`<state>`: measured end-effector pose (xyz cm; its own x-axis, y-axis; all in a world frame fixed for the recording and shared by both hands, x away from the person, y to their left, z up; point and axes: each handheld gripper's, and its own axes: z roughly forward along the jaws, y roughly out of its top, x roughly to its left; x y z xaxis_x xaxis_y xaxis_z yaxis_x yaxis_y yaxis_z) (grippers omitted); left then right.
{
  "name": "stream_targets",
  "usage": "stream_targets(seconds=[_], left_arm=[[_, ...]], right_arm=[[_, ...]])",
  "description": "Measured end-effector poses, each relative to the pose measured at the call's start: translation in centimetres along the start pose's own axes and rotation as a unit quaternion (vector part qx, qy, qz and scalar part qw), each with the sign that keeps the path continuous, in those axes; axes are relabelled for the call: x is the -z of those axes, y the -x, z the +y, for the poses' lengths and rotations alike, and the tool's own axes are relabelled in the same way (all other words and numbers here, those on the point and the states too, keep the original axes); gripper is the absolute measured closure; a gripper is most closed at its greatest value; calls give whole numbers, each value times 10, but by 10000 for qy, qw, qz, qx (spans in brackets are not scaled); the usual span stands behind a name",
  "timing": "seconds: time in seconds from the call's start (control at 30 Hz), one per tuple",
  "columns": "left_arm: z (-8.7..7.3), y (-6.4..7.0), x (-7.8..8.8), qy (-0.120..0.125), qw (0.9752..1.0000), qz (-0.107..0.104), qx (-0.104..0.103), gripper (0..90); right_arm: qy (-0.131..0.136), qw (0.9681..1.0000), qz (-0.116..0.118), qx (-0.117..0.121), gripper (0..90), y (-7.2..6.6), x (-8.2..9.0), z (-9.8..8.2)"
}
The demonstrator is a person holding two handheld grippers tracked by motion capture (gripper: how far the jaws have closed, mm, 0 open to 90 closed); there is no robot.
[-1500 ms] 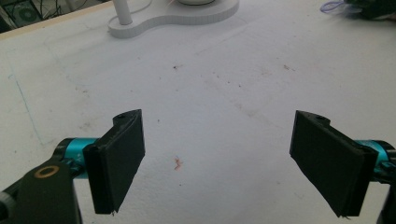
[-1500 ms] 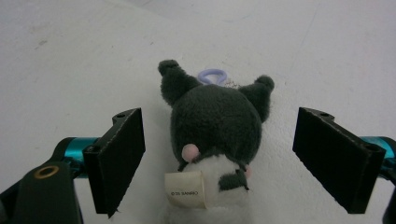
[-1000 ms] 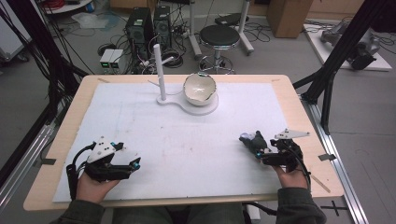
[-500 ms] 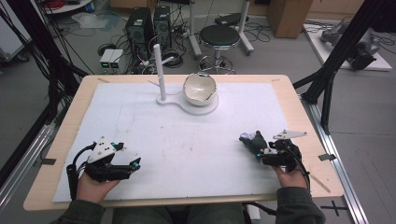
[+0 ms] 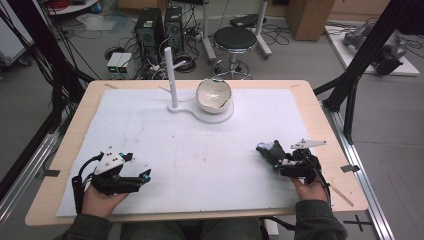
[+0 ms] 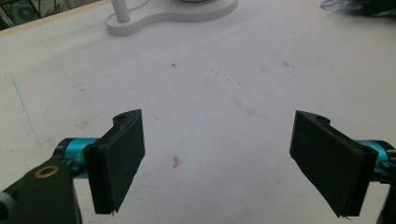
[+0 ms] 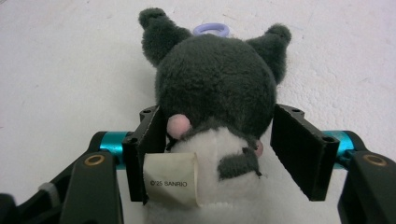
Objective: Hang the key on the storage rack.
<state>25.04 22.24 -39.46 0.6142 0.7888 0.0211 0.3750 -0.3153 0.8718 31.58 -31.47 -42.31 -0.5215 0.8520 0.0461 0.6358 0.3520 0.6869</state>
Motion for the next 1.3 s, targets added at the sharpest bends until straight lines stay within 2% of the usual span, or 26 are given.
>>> stream_targets(seconds=[0.37,0.5,0.6,0.83,1.07,1.2,1.3], left_arm=[[0,0,0,10,10000,5,-6,184],[0,0,0,14,10000,8,-8,184],[0,0,0,6,10000,8,-2,184],[0,0,-1,-23,10000,22,-27,184],[-1,-2,0,19,10000,26,8,184],[-1,-2,0,37,10000,27,34,184],[0,-2,0,40,10000,21,41,184]], right_arm=[[37,9998,142,-121,485,4,1,-1],[47,9998,159,-84,500,4,3,0],[157,9997,172,-97,507,5,5,1],[442,9979,461,-77,515,2,15,7],[526,9961,707,-31,515,-5,20,17],[591,9942,894,69,516,-14,24,29],[622,9934,951,147,515,-18,26,35]])
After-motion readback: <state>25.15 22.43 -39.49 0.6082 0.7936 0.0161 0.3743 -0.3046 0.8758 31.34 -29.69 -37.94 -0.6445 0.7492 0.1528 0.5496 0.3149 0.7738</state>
